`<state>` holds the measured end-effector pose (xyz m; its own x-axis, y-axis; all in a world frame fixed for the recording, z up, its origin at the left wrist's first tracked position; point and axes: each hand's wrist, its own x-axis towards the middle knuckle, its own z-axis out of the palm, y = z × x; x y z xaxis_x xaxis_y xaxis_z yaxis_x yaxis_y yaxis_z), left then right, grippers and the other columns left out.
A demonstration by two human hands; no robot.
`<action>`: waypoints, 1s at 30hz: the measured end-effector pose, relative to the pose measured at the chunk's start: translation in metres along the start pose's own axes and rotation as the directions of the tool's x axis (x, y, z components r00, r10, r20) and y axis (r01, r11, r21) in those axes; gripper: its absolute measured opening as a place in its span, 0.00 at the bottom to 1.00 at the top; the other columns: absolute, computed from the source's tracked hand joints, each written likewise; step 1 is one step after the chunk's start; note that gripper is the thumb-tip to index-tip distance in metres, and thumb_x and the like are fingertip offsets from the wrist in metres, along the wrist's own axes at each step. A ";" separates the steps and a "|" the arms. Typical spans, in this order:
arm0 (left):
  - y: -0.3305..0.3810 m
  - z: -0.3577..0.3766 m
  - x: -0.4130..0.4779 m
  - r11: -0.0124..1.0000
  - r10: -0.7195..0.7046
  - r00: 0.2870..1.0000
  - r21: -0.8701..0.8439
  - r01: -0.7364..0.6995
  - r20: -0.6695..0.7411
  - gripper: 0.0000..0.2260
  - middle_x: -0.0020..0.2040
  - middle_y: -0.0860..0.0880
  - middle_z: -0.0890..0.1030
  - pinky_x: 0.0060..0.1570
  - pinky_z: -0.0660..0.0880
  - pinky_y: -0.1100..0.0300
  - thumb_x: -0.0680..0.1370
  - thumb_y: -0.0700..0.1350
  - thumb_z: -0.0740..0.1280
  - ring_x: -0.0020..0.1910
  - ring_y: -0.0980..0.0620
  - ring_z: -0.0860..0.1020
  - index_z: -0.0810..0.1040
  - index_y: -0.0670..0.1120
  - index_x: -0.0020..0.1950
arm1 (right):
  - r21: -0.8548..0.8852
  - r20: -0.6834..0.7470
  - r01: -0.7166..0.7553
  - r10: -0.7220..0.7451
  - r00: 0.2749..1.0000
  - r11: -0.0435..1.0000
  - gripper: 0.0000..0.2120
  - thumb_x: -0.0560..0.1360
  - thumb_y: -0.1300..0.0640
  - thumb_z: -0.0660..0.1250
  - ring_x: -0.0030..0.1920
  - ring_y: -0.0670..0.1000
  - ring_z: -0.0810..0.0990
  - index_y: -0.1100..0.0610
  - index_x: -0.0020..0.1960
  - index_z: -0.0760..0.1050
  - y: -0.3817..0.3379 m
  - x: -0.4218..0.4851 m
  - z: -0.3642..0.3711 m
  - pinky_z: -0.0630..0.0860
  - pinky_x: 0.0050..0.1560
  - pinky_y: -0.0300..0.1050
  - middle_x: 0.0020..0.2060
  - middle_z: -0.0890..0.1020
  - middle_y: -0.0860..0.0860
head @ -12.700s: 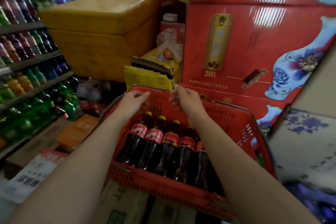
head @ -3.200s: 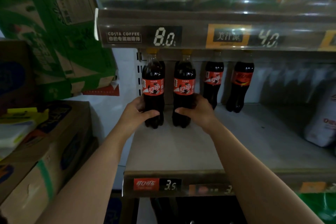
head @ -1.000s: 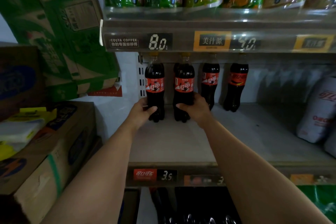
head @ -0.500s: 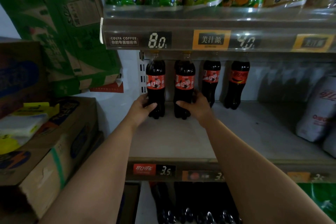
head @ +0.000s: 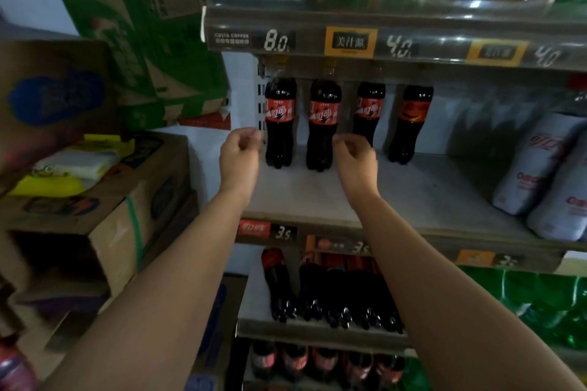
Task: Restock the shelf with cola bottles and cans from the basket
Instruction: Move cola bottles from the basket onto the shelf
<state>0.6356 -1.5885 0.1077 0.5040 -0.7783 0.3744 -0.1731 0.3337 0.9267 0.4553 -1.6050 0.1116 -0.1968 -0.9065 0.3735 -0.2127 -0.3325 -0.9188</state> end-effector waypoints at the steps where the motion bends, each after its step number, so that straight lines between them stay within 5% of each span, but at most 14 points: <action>1: 0.005 -0.003 -0.011 1.000 0.009 1.000 -0.022 -0.009 0.001 0.04 0.53 0.48 0.81 0.59 0.76 0.50 0.80 0.47 0.63 0.53 0.50 0.79 0.76 0.51 0.54 | 0.013 0.001 0.008 -0.008 1.000 1.000 0.09 0.79 0.50 0.62 0.37 0.48 0.77 0.52 0.54 0.77 -0.004 -0.011 -0.003 0.71 0.36 0.42 0.37 0.80 0.48; 10: 0.041 -0.067 -0.143 0.991 0.044 0.991 -0.134 -0.027 0.124 0.04 0.46 0.50 0.79 0.40 0.76 0.63 0.81 0.46 0.62 0.43 0.55 0.78 0.75 0.51 0.49 | 0.058 -0.007 -0.016 0.016 1.000 0.998 0.07 0.79 0.50 0.63 0.43 0.48 0.82 0.49 0.44 0.76 -0.033 -0.160 -0.033 0.81 0.49 0.53 0.40 0.83 0.49; 12: 0.047 -0.089 -0.176 0.988 0.030 0.990 -0.156 -0.009 0.137 0.05 0.45 0.51 0.79 0.43 0.76 0.60 0.81 0.46 0.62 0.43 0.54 0.78 0.75 0.53 0.46 | 0.083 -0.020 -0.028 0.030 0.999 0.996 0.07 0.78 0.51 0.64 0.43 0.51 0.83 0.49 0.43 0.77 -0.038 -0.204 -0.041 0.81 0.49 0.58 0.39 0.84 0.49; 15: 0.052 -0.121 -0.227 0.991 0.024 0.984 -0.131 -0.001 0.175 0.05 0.42 0.53 0.79 0.50 0.76 0.54 0.81 0.46 0.62 0.42 0.53 0.78 0.75 0.52 0.46 | 0.070 -0.047 -0.050 0.053 0.997 0.996 0.10 0.79 0.51 0.64 0.40 0.54 0.83 0.54 0.44 0.79 -0.047 -0.272 -0.051 0.80 0.45 0.56 0.38 0.84 0.53; 24: 0.065 -0.201 -0.364 0.995 -0.072 0.965 -0.046 0.087 0.252 0.06 0.42 0.52 0.80 0.43 0.74 0.59 0.81 0.48 0.62 0.38 0.56 0.77 0.77 0.48 0.50 | 0.104 -0.029 -0.181 0.185 0.982 0.978 0.11 0.79 0.52 0.63 0.36 0.44 0.81 0.58 0.48 0.81 -0.070 -0.435 -0.088 0.77 0.41 0.41 0.34 0.83 0.49; 30: 0.091 -0.234 -0.445 0.994 -0.069 0.957 -0.067 0.091 0.283 0.07 0.41 0.53 0.80 0.40 0.74 0.62 0.81 0.48 0.62 0.38 0.57 0.77 0.77 0.46 0.50 | 0.144 -0.015 -0.153 0.156 0.988 0.978 0.11 0.79 0.53 0.63 0.37 0.48 0.80 0.58 0.46 0.81 -0.098 -0.517 -0.130 0.77 0.44 0.47 0.34 0.83 0.49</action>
<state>0.5939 -1.0877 0.0176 0.2544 -0.9182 0.3037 -0.0696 0.2958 0.9527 0.4530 -1.0697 0.0252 -0.2423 -0.9432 0.2271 -0.0403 -0.2241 -0.9737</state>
